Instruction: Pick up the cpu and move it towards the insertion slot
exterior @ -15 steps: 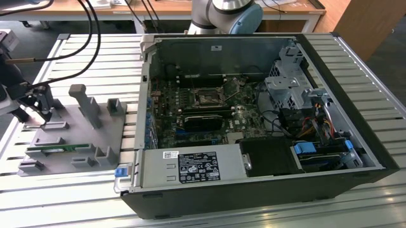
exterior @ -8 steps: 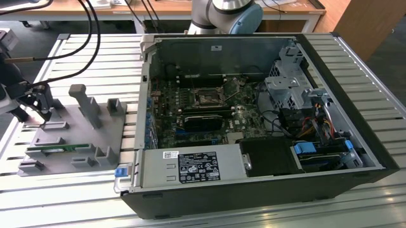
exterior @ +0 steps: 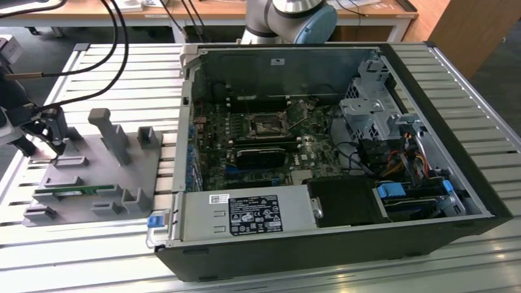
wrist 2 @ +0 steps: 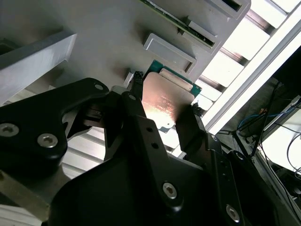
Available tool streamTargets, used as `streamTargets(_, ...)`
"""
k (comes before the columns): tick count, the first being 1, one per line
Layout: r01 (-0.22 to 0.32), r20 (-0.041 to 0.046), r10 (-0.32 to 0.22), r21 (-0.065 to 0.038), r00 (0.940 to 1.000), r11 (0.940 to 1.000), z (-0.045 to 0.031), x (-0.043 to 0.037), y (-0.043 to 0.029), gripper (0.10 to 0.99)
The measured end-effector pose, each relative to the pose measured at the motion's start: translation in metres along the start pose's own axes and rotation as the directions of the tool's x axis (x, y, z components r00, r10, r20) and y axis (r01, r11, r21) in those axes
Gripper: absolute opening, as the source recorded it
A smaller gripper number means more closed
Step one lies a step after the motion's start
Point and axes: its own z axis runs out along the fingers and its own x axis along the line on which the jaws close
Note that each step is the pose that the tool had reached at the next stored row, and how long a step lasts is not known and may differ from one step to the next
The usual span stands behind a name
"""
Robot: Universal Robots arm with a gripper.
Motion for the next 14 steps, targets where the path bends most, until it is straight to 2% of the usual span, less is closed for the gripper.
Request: streamTargets(14,0.0,-0.0002,0.0,0.0,1.0,1.0,-0.0048,0.0,0.0002,0.529)
